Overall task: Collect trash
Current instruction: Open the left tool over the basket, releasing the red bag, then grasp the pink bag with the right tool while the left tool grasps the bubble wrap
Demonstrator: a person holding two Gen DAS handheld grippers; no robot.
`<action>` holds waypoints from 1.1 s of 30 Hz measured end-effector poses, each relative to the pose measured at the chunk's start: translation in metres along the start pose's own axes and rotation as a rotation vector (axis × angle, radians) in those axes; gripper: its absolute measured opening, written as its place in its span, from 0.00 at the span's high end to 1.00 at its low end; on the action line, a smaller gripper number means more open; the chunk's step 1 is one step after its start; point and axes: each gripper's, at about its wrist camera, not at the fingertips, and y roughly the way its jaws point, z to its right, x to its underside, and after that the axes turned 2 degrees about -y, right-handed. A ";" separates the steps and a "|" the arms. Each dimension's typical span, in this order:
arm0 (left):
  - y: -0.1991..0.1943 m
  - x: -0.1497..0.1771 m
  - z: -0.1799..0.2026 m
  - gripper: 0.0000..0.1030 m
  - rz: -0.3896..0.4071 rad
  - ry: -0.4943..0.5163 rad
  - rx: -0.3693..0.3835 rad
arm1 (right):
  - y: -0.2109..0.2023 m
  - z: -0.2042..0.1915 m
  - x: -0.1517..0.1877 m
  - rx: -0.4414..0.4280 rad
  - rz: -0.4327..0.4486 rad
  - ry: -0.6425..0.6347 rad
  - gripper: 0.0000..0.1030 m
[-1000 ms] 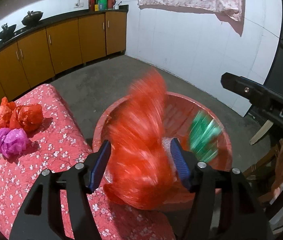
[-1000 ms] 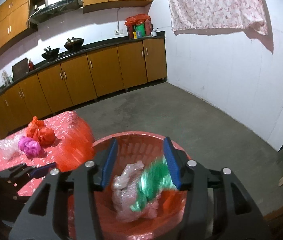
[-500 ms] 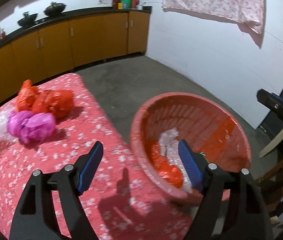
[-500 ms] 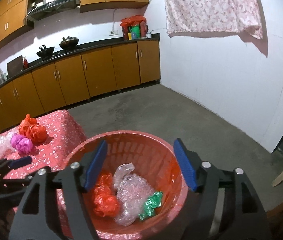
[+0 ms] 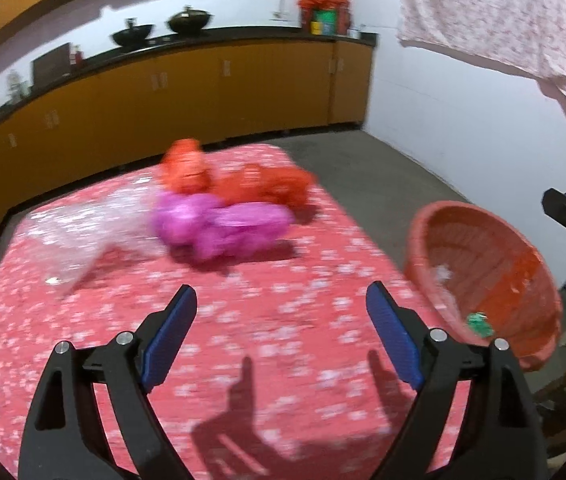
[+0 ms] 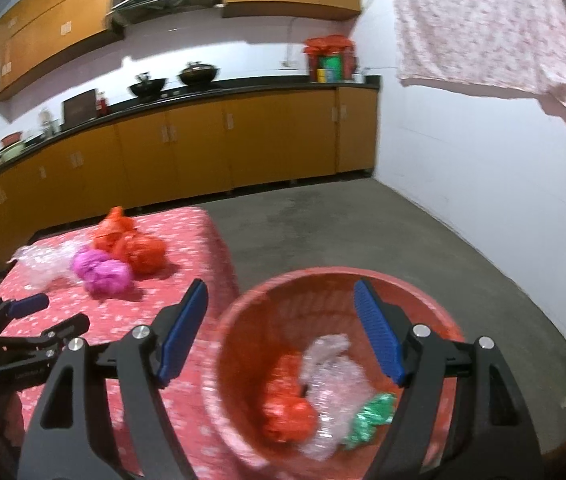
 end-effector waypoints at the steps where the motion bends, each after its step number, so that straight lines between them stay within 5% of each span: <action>1: -0.002 0.002 -0.008 0.16 0.003 -0.006 -0.018 | 0.003 -0.012 -0.002 -0.025 0.000 -0.014 0.28; 11: -0.019 0.014 -0.122 0.15 0.052 -0.163 -0.234 | 0.035 -0.107 -0.012 -0.187 -0.011 -0.102 0.28; 19: -0.026 0.023 -0.179 0.11 0.086 -0.228 -0.327 | 0.077 -0.191 -0.014 -0.299 -0.024 -0.185 0.28; 33: -0.015 0.022 -0.231 0.11 0.099 -0.318 -0.371 | 0.154 -0.258 -0.014 -0.242 -0.139 -0.337 0.32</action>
